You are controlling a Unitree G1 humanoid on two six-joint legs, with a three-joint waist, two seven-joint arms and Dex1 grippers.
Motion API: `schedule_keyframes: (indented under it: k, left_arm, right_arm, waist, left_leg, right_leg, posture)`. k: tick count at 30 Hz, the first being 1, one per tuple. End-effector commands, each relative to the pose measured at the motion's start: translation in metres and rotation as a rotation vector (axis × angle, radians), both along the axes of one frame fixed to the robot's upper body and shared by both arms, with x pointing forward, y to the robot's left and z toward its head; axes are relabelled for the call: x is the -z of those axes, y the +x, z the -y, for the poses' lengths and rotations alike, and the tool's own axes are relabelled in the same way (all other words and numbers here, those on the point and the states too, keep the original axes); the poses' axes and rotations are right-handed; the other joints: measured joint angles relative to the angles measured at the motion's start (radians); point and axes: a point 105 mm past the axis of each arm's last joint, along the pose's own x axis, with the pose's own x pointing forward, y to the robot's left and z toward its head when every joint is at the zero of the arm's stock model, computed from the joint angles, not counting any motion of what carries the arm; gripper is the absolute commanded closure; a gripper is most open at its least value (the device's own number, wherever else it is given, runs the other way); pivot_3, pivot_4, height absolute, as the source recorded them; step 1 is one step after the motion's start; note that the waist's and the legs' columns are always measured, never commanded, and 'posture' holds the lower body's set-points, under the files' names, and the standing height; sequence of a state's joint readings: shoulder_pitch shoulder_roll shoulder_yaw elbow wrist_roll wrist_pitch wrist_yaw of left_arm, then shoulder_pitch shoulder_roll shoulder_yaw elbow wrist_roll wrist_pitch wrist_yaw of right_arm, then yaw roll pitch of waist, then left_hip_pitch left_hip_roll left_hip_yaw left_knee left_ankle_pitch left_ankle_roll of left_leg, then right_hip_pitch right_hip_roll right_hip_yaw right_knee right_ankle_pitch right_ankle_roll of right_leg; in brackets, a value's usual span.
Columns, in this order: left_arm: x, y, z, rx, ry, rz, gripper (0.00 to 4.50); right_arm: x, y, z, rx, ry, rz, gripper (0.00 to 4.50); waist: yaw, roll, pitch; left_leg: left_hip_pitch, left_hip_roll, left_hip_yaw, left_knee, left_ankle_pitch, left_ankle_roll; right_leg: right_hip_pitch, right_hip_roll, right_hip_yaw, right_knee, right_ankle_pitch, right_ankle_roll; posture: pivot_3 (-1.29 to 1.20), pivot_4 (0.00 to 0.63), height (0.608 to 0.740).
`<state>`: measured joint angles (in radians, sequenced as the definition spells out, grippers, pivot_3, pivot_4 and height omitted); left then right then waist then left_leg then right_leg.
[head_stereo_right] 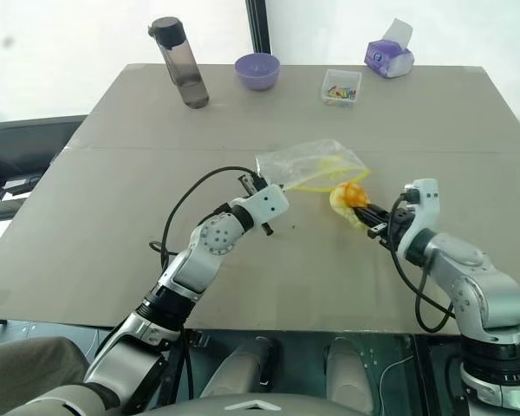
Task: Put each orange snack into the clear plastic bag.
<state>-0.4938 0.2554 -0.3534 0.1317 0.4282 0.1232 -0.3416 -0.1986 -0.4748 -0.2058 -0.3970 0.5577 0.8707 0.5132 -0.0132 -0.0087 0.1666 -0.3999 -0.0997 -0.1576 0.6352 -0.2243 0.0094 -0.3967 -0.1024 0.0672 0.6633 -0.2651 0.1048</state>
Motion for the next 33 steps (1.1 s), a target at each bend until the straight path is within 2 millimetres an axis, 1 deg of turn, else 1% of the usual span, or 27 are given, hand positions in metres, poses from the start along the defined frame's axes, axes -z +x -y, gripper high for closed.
schedule_keyframes:
  k: [1, 6, 11, 16, 19, 22, 24, 31, 33]
  left_arm:
    - [-0.013, 0.001, 0.004, 0.016, -0.014, 0.044, 4.5]
    - [-0.013, -0.003, 0.01, 0.062, 0.009, 0.06, 4.5]
    - [-0.012, -0.008, 0.017, 0.1, 0.029, 0.072, 4.5]
    - [-0.01, -0.012, 0.021, 0.137, 0.051, 0.077, 4.5]
    - [-0.006, -0.017, 0.027, 0.175, 0.064, 0.064, 4.5]
    - [0.002, -0.025, 0.033, 0.229, 0.085, 0.043, 4.5]
    - [0.005, -0.027, 0.034, 0.244, 0.097, 0.032, 4.5]
    - [0.007, -0.024, 0.028, 0.226, 0.11, 0.024, 4.5]
    - [0.007, -0.025, 0.029, 0.232, 0.11, 0.02, 4.5]
  right_arm:
    - [-0.015, 0.004, -0.002, -0.01, -0.006, 0.058, 4.39]
    - [-0.015, 0.011, -0.007, -0.027, -0.046, 0.059, 4.39]
    - [-0.01, 0.016, -0.011, -0.046, -0.12, 0.046, 4.39]
    - [-0.013, 0.02, -0.014, -0.057, -0.175, 0.056, 4.39]
    - [-0.016, 0.025, -0.014, -0.054, -0.191, 0.066, 4.39]
    - [-0.018, 0.033, -0.007, -0.042, -0.222, 0.077, 4.39]
    - [-0.021, 0.038, -0.002, -0.031, -0.23, 0.082, 4.39]
    - [-0.029, 0.04, -0.005, -0.069, -0.226, 0.11, 4.39]
    - [-0.032, 0.036, -0.018, -0.131, -0.203, 0.125, 4.39]
  waist:
    - [0.001, 0.0, 0.0]
    - [-0.001, 0.0, 0.0]
    - [0.0, 0.0, 0.0]
    - [-0.001, 0.0, 0.0]
    - [0.0, 0.0, 0.0]
    - [0.0, 0.0, 0.0]
    - [0.0, 0.0, 0.0]
    - [0.0, 0.0, 0.0]
    - [-0.001, 0.0, 0.0]
  left_leg:
    - [0.0, 0.0, 0.0, 0.0, 0.0, 0.0]
    - [0.0, 0.0, 0.0, 0.0, 0.0, 0.0]
    - [0.0, 0.0, 0.0, 0.0, 0.0, 0.0]
    - [0.0, 0.0, 0.0, 0.0, 0.0, 0.0]
    - [0.0, 0.0, 0.0, 0.0, 0.0, 0.0]
    - [0.0, 0.0, 0.0, 0.0, 0.0, 0.0]
    - [0.0, 0.0, 0.0, 0.0, 0.0, 0.0]
    - [0.0, 0.0, 0.0, 0.0, 0.0, 0.0]
    - [0.0, 0.0, 0.0, 0.0, 0.0, 0.0]
  right_leg:
    - [0.0, 0.0, 0.0, 0.0, 0.0, 0.0]
    - [0.0, 0.0, 0.0, 0.0, 0.0, 0.0]
    - [0.0, 0.0, 0.0, 0.0, 0.0, 0.0]
    - [0.0, 0.0, 0.0, 0.0, 0.0, 0.0]
    - [0.0, 0.0, 0.0, 0.0, 0.0, 0.0]
    - [0.0, 0.0, 0.0, 0.0, 0.0, 0.0]
    - [0.0, 0.0, 0.0, 0.0, 0.0, 0.0]
    - [0.0, 0.0, 0.0, -0.001, 0.0, 0.0]
    - [0.0, 0.0, 0.0, -0.001, 0.0, 0.0]
  posture:
    - [0.0, 0.15, 0.739]
    - [0.0, 0.15, 0.739]
    - [0.0, 0.15, 0.739]
    - [0.0, 0.15, 0.739]
    - [0.0, 0.15, 0.739]
    - [0.0, 0.15, 0.739]
    - [0.0, 0.15, 0.739]
    - [0.0, 0.15, 0.739]
    - [0.0, 0.15, 0.739]
